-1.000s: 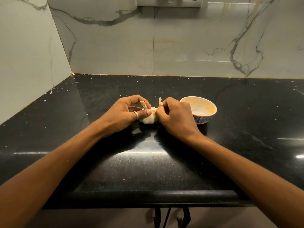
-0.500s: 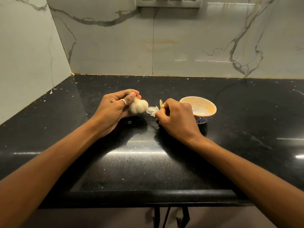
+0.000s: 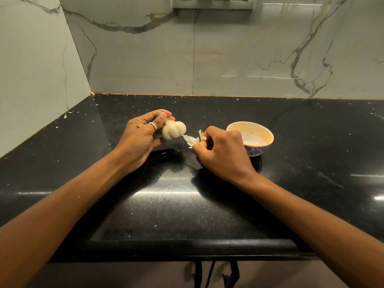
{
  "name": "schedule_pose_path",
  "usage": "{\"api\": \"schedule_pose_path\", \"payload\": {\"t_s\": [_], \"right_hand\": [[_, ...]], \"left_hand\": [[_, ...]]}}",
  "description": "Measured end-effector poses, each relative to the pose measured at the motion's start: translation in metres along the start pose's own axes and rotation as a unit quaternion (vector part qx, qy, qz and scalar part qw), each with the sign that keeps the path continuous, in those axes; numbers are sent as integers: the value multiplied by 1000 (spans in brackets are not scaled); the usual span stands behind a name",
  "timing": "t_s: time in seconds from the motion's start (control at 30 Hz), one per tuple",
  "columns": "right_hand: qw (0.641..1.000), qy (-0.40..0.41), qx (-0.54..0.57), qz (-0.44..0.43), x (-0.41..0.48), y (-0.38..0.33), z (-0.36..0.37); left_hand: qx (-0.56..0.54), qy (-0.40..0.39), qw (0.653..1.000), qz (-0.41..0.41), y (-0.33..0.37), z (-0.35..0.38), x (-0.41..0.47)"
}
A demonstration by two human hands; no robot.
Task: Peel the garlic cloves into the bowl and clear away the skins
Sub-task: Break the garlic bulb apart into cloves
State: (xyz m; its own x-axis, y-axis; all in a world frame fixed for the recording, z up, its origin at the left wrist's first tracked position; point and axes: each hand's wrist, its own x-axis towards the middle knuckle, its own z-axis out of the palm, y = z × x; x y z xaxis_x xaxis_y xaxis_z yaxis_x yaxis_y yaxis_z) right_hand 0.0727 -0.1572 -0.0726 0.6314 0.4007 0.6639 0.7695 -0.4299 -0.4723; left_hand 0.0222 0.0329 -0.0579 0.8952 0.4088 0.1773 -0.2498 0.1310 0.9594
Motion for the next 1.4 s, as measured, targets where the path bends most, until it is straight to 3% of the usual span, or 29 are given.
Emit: {"api": "schedule_pose_path", "payload": {"t_s": [0.43, 0.7, 0.97, 1.4], "right_hand": [[994, -36, 94, -53, -6, -9, -8], [998, -9, 62, -3, -1, -10, -8], [988, -92, 109, 51, 7, -6, -2], [979, -130, 141, 74, 6, -5, 2]], "left_hand": [[28, -17, 999, 2, -1, 1, -4], [5, -101, 995, 1, 2, 1, -8], [-1, -176, 984, -30, 4, 2, -10], [-14, -177, 983, -51, -1, 10, -11]]}}
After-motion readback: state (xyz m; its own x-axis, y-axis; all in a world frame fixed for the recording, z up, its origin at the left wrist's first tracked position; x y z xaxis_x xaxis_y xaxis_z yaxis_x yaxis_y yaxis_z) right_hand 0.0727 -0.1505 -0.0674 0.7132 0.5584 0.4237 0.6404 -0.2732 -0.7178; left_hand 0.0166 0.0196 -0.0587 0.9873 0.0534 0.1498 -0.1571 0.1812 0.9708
